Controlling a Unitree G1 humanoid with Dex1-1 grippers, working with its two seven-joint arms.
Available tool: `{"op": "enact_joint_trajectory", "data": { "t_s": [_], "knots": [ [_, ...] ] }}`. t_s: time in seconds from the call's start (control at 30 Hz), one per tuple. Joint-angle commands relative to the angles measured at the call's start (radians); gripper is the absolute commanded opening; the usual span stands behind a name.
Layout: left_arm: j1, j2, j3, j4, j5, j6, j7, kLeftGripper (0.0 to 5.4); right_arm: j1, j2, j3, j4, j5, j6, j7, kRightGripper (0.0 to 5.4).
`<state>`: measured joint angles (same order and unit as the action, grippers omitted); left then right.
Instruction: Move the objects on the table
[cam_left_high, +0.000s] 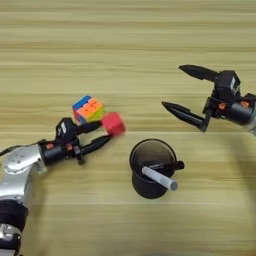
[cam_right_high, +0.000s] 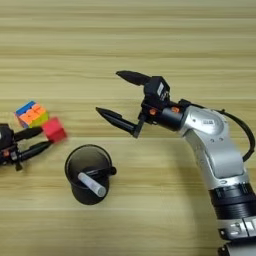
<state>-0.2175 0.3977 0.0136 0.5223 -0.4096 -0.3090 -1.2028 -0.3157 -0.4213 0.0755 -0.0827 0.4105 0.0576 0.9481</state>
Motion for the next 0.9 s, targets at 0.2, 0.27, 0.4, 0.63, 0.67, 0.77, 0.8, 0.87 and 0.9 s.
{"op": "enact_joint_trajectory", "data": {
  "t_s": [0.2,0.27,0.4,0.63,0.67,0.77,0.8,0.87,0.9],
  "knots": [
    [-0.006,-0.045,0.017,-0.237,-0.116,0.101,-0.006,2.15,-0.021,0.003,0.008,-0.011,-0.006,0.003,0.002,5.4],
    [-0.008,-0.051,0.007,-0.282,-0.122,0.114,-0.002,2.15,-0.022,0.007,0.015,-0.018,-0.005,0.007,0.002,5.4],
    [-0.022,-0.065,-0.011,-0.305,-0.102,0.122,0.0,2.15,-0.023,0.021,0.035,-0.027,0.003,0.02,0.003,5.4],
    [-0.043,-0.075,-0.029,-0.314,-0.105,0.134,-0.012,2.15,-0.025,0.059,0.063,-0.041,0.037,0.05,0.02,5.4],
    [-0.047,-0.079,-0.031,-0.313,-0.11,0.138,-0.017,2.15,-0.028,0.065,0.069,-0.045,0.045,0.059,0.024,5.4],
    [-0.064,-0.092,-0.035,-0.294,-0.111,0.139,-0.022,2.15,-0.042,0.078,0.091,-0.049,0.042,0.071,0.036,5.4],
    [-0.067,-0.095,-0.036,-0.287,-0.108,0.137,-0.023,2.15,-0.045,0.081,0.094,-0.05,0.045,0.075,0.04,5.4],
    [-0.07,-0.099,-0.034,-0.282,-0.105,0.136,-0.025,2.15,-0.054,0.09,0.1,-0.05,0.048,0.085,0.043,5.4],
    [-0.071,-0.1,-0.033,-0.281,-0.105,0.136,-0.027,2.15,-0.059,0.095,0.104,-0.048,0.045,0.088,0.042,5.4]
  ]
}}
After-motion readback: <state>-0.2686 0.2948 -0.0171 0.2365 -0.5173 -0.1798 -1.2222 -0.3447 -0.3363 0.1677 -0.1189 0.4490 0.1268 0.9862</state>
